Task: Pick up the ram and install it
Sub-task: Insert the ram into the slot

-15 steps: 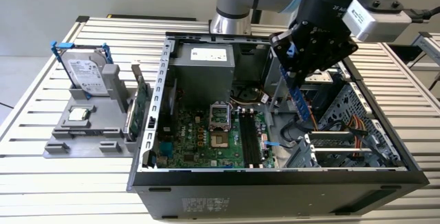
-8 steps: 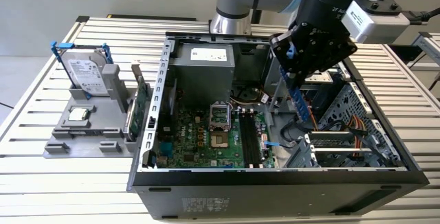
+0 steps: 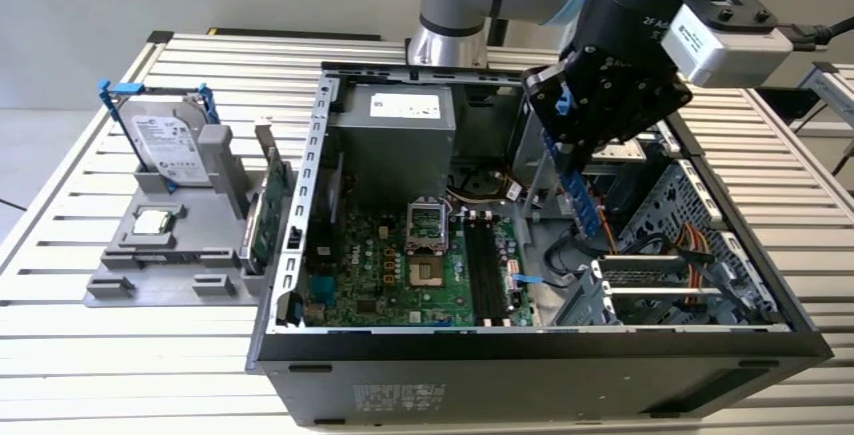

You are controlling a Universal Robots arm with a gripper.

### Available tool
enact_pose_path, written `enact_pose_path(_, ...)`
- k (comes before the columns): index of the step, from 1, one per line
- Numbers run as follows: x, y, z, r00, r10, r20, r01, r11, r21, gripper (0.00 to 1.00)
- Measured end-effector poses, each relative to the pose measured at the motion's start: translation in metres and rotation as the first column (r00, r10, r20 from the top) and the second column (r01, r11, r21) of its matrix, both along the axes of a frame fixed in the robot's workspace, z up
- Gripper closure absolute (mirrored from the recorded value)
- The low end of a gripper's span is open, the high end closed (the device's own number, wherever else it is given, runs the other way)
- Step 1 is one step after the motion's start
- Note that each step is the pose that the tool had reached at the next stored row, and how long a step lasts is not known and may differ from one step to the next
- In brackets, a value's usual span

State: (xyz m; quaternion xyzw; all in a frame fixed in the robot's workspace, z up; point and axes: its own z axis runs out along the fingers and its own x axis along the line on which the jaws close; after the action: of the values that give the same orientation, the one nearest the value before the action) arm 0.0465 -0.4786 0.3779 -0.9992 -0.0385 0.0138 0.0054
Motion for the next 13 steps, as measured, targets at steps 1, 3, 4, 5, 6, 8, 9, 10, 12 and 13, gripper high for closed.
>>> enact_pose_path(1,0.0000,0.0000,-0.0001,1.0000,0.000,0.0000,0.000,1.0000,0.0001,1.00)
enact_pose_path(3,0.0000,0.0000,-0.0005,0.9996,-0.028,-0.0001,0.028,0.9996,0.0002,1.00)
enact_pose_path(4,0.0000,0.0000,-0.0006,0.9989,-0.046,0.0000,0.046,0.9989,0.0001,1.00)
enact_pose_path(5,0.0000,0.0000,-0.0008,0.9979,-0.065,0.0000,0.065,0.9979,0.0001,1.00)
enact_pose_path(6,0.0000,0.0000,-0.0009,0.9966,-0.083,0.0000,0.083,0.9966,0.0000,1.00)
enact_pose_path(8,0.0000,0.0000,-0.0011,0.9930,-0.119,0.0000,0.119,0.9930,0.0001,1.00)
enact_pose_path(9,0.0000,0.0000,-0.0012,0.9907,-0.136,0.0000,0.136,0.9907,0.0002,1.00)
enact_pose_path(10,0.0000,0.0000,-0.0013,0.9878,-0.156,0.0000,0.156,0.9878,0.0002,1.00)
enact_pose_path(12,0.0000,0.0000,-0.0015,0.9817,-0.190,0.0000,0.190,0.9817,0.0001,1.00)
enact_pose_path(13,0.0000,0.0000,-0.0017,0.9778,-0.209,0.0000,0.209,0.9778,0.0002,1.00)
